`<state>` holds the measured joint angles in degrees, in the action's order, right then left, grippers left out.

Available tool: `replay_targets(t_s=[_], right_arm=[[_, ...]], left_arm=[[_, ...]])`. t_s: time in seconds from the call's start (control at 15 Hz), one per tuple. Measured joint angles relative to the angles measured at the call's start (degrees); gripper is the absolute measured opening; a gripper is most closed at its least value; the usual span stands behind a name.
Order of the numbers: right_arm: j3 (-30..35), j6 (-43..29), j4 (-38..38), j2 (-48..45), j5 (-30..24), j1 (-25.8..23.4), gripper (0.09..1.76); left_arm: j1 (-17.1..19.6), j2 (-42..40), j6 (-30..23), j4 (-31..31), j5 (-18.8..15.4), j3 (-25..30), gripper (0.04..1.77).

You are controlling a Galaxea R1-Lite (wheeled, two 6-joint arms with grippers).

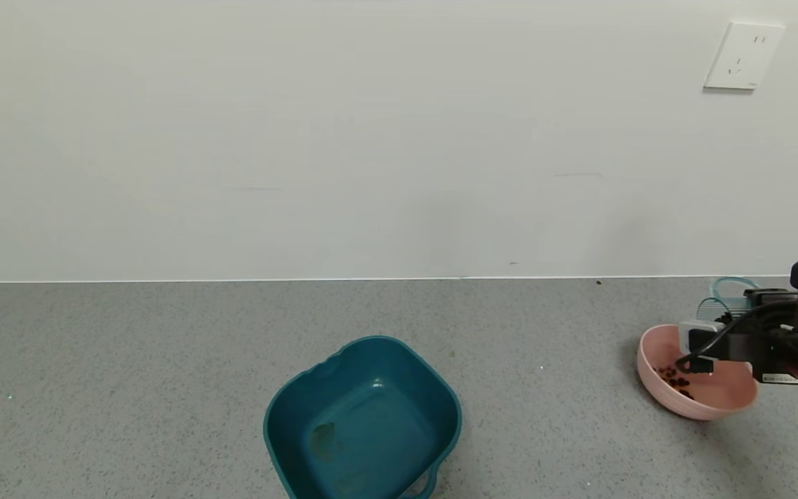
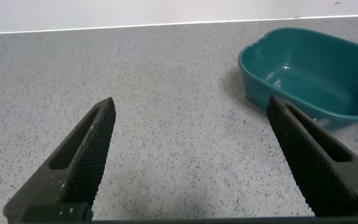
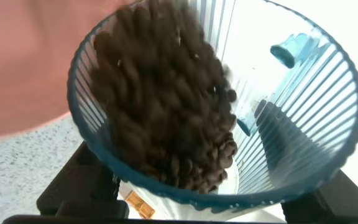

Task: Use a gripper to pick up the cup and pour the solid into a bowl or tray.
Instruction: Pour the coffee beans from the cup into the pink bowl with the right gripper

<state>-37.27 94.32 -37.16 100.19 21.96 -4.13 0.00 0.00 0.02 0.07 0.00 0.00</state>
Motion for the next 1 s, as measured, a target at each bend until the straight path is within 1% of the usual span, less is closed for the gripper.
replay_targets(t_s=[0.27,1.0], right_arm=[[0.3,2.3,-1.3,0.0,0.0,0.3,1.39],[1.2,4.6,-2.4,0.1,0.0,1.4,1.39]], left_arm=[[0.0,0.0,0.0,0.0,0.0,0.0,1.75],[0.0,0.0,0.0,0.0,0.0,0.0,1.75]])
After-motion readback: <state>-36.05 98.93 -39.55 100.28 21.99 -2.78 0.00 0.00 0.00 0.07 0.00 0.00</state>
